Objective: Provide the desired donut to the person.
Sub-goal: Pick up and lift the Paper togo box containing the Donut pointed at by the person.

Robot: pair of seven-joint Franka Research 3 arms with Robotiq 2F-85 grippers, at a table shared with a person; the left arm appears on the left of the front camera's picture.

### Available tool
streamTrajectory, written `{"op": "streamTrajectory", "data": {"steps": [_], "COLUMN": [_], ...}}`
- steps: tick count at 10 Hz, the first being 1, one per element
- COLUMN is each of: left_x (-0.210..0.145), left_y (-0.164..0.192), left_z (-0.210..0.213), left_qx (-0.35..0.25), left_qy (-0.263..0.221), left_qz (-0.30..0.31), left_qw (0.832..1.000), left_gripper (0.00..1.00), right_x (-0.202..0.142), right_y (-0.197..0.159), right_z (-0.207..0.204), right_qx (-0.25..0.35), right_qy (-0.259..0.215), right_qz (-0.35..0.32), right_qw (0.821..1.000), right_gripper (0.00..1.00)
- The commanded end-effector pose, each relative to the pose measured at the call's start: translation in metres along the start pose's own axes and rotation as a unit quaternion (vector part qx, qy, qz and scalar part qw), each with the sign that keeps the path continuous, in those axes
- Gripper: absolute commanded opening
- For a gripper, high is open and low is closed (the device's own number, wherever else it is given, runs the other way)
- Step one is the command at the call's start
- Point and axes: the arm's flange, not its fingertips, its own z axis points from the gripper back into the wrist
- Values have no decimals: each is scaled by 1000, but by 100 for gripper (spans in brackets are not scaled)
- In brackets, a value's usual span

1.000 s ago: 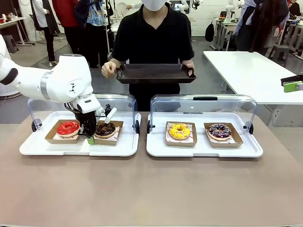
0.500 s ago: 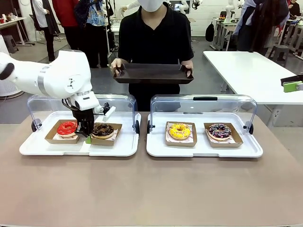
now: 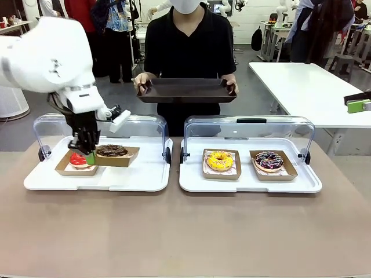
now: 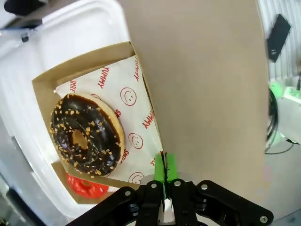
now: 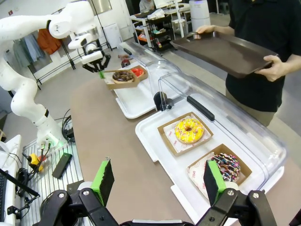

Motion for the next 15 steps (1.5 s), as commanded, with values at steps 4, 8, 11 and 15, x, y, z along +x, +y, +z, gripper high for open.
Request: {"op": "streamTrajectory", "data": {"steps": [4,8,11,15], "left_x": [-6,-3,-5,-6], "left_y": [-36,-16,9,1], "left_z": [84,144,164,156], "left_qx": [6,35,35,46], "left_qy": [-27,-36,-56,-42], "left_qz": [6,27,33,20], "left_qw": [1000,998,997,998], "left_gripper": [0,0,0,0], "right_x": [2,2,2,2], "right_y": [-4,-4,-4,-4], "right_z": [0,0,0,0], "right_qx": [4,4,4,4], "right_qy": [-17,-17,-17,-17], "right_qz": [9,9,9,9], "right_qw": [1000,1000,1000,1000], "right_gripper": [100,100,100,100]}}
